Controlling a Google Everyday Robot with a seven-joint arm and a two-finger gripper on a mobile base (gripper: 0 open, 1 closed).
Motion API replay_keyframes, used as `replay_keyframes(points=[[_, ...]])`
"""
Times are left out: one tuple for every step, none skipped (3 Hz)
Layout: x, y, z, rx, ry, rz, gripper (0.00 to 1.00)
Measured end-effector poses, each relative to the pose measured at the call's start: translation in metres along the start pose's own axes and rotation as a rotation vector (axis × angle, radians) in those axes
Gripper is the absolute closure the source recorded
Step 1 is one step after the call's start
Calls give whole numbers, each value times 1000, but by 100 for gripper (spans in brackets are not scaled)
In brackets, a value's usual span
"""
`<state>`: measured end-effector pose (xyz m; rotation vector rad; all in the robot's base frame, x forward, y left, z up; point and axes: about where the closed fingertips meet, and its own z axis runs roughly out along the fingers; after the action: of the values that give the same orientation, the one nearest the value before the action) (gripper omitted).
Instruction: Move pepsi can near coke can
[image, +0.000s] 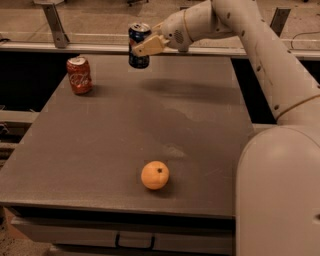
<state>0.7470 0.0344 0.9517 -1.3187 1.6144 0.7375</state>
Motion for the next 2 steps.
replay_keyframes(points=[[-18, 15, 25, -55, -20, -30, 100], [-18, 36, 56, -126, -14, -36, 100]])
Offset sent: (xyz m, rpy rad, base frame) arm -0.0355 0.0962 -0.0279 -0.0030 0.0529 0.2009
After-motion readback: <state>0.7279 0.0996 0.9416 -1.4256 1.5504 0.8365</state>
